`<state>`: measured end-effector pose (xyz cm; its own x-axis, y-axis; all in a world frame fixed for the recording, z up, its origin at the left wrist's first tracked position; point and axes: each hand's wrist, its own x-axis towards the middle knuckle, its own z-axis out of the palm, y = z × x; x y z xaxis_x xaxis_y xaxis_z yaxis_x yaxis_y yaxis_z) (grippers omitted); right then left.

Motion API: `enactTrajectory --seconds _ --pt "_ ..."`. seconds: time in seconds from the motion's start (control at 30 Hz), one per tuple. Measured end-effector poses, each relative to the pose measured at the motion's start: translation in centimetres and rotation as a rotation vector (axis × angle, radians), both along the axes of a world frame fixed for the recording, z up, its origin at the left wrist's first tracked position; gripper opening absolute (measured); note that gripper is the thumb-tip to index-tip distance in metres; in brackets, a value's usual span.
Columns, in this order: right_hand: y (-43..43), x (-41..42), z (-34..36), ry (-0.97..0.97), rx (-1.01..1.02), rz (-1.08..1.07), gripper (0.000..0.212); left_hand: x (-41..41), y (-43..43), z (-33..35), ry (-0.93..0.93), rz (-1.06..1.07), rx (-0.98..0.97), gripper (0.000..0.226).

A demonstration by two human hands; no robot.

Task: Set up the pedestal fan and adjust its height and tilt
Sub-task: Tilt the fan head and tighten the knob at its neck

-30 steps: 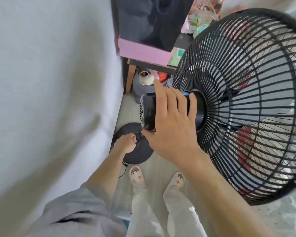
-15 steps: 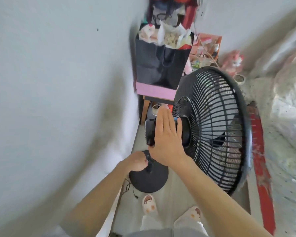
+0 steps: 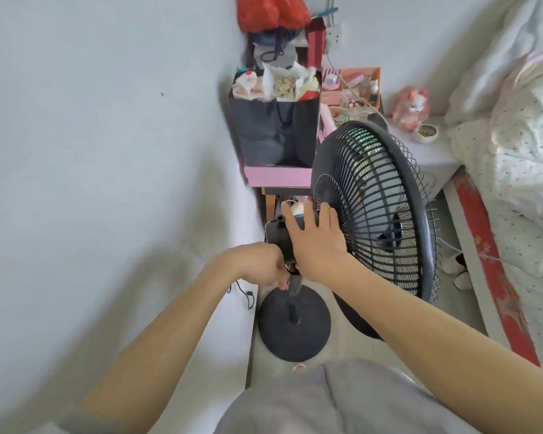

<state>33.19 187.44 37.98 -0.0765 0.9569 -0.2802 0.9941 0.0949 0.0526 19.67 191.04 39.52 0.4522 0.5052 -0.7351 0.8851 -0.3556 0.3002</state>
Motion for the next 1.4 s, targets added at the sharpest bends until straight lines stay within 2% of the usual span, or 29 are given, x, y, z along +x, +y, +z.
enactTrajectory --seconds 0.27,0.43,0.53,0.63,0.73,0.9,0.97,1.03,1.17,1.3,1.4 --pt "0.3 0.3 1.1 0.003 -0.055 0.057 0.09 2.0 4.2 5.4 0.011 -0.149 0.122 0.03" --pt "0.3 0.9 0.7 0.003 -0.077 0.051 0.088 2.8 5.8 7.4 0.012 -0.195 0.125 0.049" --pt "0.3 1.0 0.5 -0.032 -0.111 0.081 0.088 3.2 7.6 8.2 -0.028 -0.169 0.171 0.039" --pt "0.2 1.0 0.4 -0.068 -0.114 0.106 0.088 3.3 8.7 7.4 -0.093 -0.148 0.288 0.039" --pt "-0.2 1.0 0.2 -0.043 -0.073 0.084 0.092 2.0 9.3 4.7 -0.247 0.008 0.336 0.042" --pt "-0.9 0.7 0.2 -0.025 -0.059 0.059 0.107 -1.4 8.0 -2.3 -0.523 0.539 0.292 0.031" --pt "-0.9 0.2 0.4 -0.02 -0.051 0.053 0.103 -1.6 6.6 -4.5 -0.694 0.796 0.263 0.025" --pt "-0.6 -0.2 0.6 -0.006 -0.059 0.042 0.095 -1.5 6.0 -5.9 -0.799 0.959 0.213 0.023" --pt "-0.4 -1.0 0.8 -0.022 -0.019 0.037 0.085 -1.8 5.4 -7.6 -0.797 1.078 0.082 0.032" --pt "0.0 -1.7 0.7 -0.023 -0.003 0.035 0.078 -2.1 4.6 -9.9 -0.8 1.199 0.041 0.02" --pt "1.1 -1.7 0.5 -0.04 -0.007 0.036 0.076 -1.6 4.5 -11.6 -0.865 1.325 -0.017 0.028"
